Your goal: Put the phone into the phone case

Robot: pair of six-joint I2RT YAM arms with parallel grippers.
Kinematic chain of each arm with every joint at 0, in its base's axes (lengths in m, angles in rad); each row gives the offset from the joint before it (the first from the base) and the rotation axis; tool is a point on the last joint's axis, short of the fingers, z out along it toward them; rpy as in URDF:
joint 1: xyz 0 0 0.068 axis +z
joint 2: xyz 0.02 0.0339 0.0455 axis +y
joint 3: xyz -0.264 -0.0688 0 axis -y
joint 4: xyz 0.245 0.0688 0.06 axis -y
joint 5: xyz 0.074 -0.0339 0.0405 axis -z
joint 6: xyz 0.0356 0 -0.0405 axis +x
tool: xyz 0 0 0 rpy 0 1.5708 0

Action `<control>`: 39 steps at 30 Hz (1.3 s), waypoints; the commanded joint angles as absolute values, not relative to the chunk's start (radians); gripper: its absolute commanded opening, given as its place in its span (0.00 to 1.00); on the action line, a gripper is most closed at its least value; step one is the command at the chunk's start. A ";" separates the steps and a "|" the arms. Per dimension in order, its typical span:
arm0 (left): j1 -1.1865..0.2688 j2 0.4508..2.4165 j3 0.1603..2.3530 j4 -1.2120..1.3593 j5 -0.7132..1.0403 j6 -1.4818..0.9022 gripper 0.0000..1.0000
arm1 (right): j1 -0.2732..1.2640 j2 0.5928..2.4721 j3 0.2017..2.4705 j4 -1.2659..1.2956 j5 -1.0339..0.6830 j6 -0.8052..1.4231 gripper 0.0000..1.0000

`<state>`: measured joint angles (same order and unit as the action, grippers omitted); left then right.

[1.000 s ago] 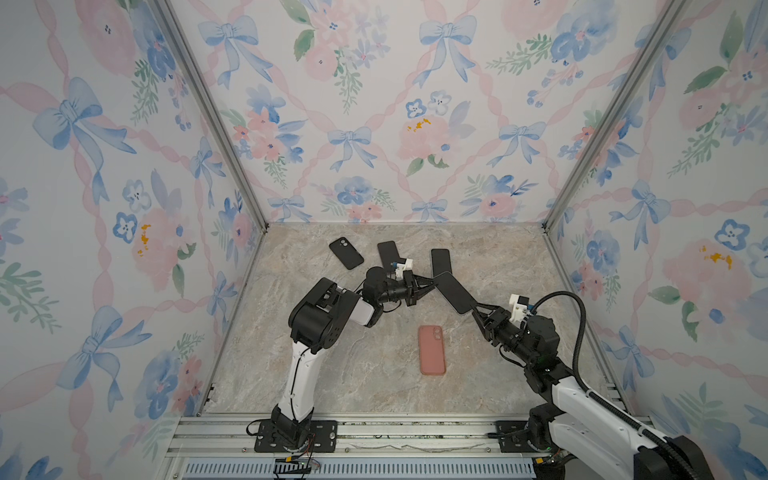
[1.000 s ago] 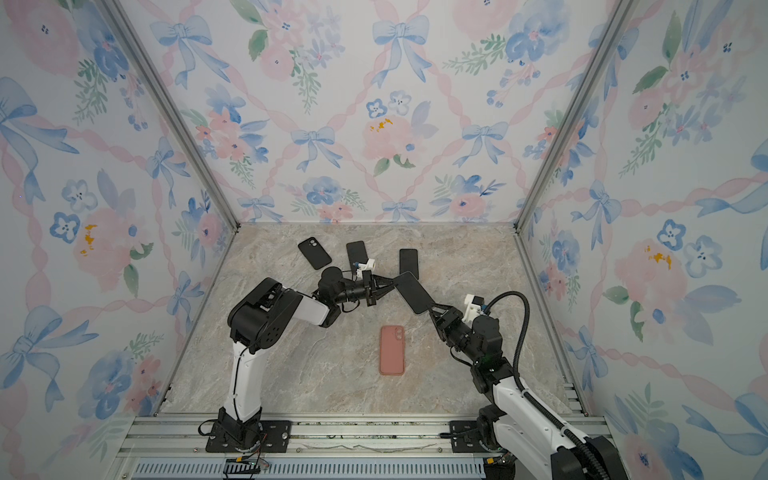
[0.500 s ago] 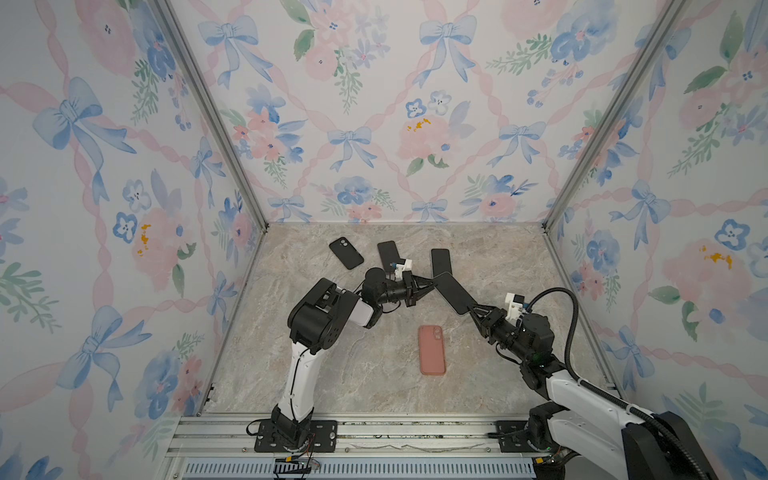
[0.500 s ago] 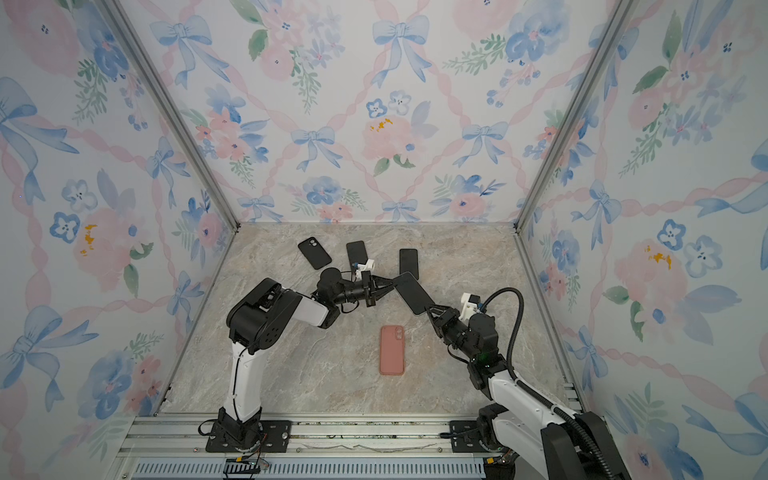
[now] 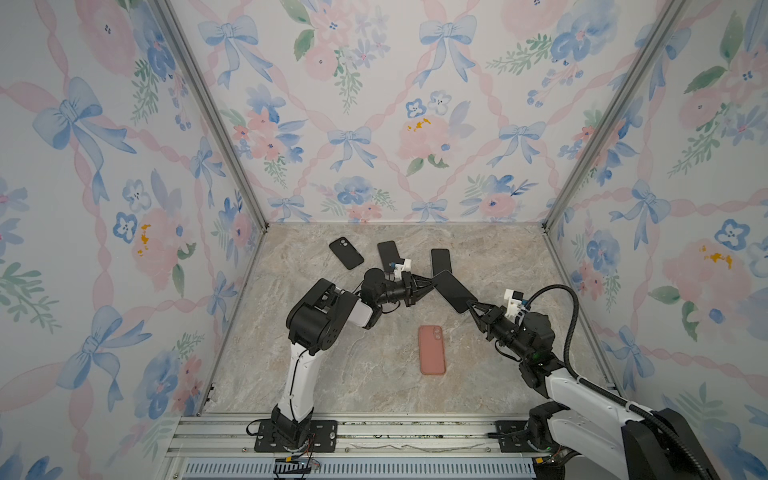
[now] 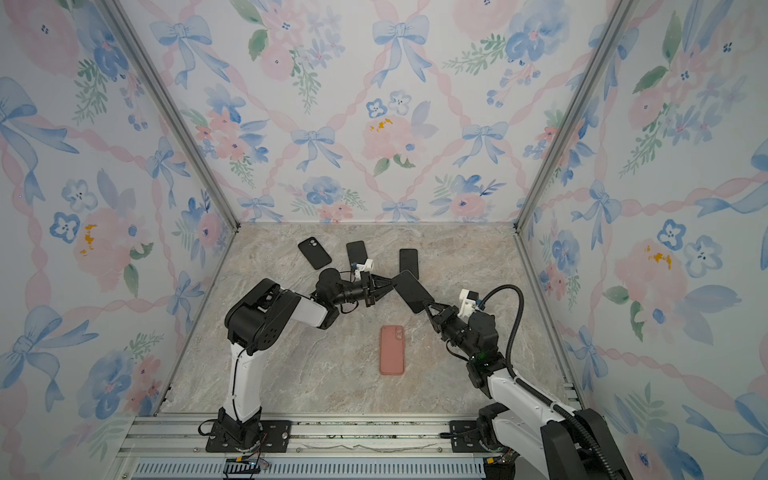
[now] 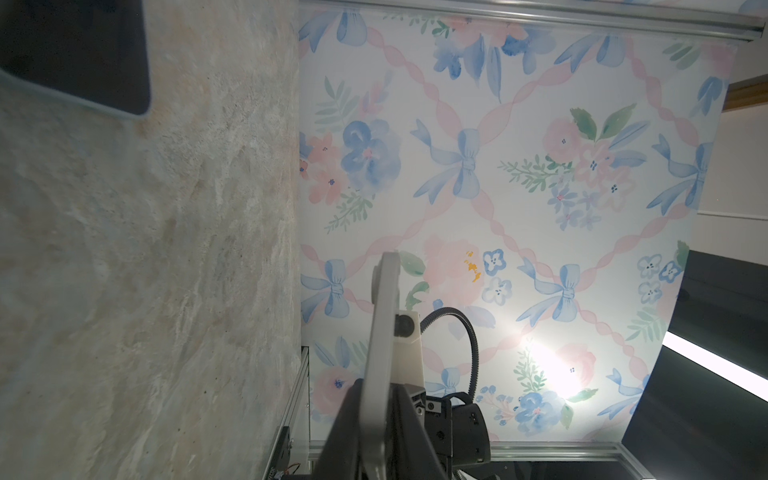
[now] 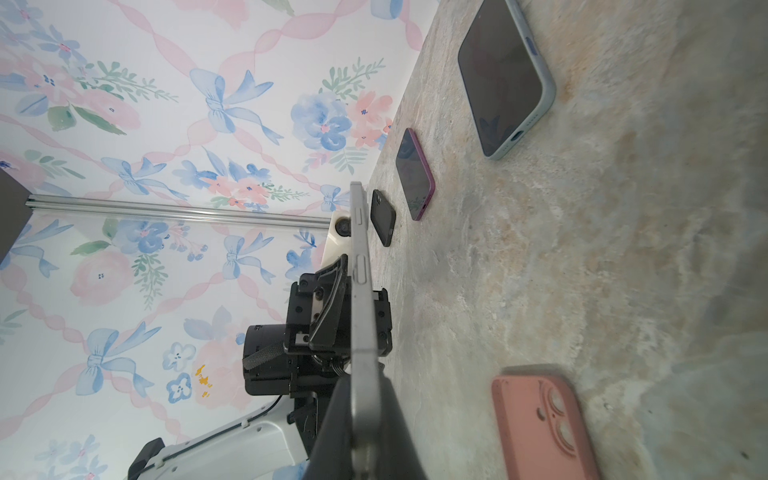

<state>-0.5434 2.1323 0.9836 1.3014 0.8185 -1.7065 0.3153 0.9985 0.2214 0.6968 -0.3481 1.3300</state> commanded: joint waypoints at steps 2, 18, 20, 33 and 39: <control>-0.541 2.061 0.950 1.289 0.838 -1.629 0.35 | 0.314 0.926 0.275 0.506 -0.351 1.247 0.01; -0.586 1.886 1.338 -0.479 0.463 -0.328 0.53 | 0.159 0.728 0.371 -0.050 -0.482 1.004 0.00; -0.623 1.914 1.396 -0.560 0.384 -0.266 0.52 | 0.138 0.733 0.374 -0.051 -0.505 0.995 0.00; -0.815 2.032 1.545 -0.718 0.033 -0.108 0.52 | 0.071 0.718 0.358 -0.064 -0.564 0.971 0.00; -0.856 2.092 1.613 -0.718 -0.036 -0.104 0.54 | 0.071 0.722 0.339 -0.042 -0.567 0.983 0.00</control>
<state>-0.8471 2.0617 1.5806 -0.6853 0.0227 -0.1329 0.0792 0.7345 0.3271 -0.0872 -0.5362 0.9863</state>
